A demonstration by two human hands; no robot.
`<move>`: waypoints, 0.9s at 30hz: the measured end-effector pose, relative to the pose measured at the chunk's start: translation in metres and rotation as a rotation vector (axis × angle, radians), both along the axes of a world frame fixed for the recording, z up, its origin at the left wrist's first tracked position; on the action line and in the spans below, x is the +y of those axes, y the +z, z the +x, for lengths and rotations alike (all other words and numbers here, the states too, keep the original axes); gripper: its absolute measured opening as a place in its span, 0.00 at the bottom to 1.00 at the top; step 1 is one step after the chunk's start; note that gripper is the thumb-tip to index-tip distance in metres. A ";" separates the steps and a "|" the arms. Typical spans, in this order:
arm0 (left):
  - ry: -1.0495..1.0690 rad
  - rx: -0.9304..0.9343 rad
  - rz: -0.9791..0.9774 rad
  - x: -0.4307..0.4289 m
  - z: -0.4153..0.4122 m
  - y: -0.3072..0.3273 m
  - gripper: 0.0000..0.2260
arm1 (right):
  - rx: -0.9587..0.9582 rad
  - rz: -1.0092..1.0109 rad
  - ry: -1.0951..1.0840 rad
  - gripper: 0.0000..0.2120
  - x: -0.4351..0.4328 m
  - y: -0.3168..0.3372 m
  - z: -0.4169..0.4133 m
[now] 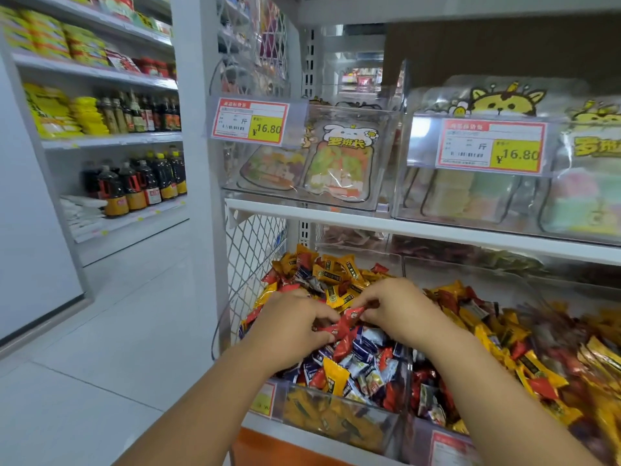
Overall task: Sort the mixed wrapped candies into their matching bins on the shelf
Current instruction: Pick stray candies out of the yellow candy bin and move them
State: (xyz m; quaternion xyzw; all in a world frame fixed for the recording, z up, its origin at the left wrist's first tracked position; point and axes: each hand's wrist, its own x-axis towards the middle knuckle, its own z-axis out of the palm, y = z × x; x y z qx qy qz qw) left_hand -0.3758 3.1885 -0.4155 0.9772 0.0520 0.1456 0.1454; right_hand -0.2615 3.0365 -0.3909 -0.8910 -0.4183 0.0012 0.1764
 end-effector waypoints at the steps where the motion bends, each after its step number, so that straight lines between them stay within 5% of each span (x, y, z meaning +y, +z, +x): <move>1: 0.008 -0.024 -0.040 0.001 -0.003 0.000 0.15 | 0.020 0.088 -0.017 0.09 -0.003 -0.001 -0.002; 8: 0.001 -0.132 -0.312 0.002 -0.011 0.003 0.10 | 0.040 0.395 -0.173 0.09 -0.045 0.017 -0.012; 12: -0.038 -0.163 -0.383 -0.018 -0.004 0.013 0.15 | -0.067 0.275 -0.332 0.10 -0.090 0.033 -0.001; 16: -0.131 -0.206 -0.380 -0.058 0.012 0.024 0.17 | 0.088 0.028 -0.382 0.21 -0.128 0.035 0.006; 22: -0.217 -0.162 -0.353 -0.109 0.037 0.025 0.20 | 0.127 0.145 -0.379 0.18 -0.146 0.029 0.008; 27: -0.099 -0.151 -0.232 -0.056 0.016 0.042 0.18 | 0.097 0.160 -0.288 0.13 -0.137 0.032 -0.003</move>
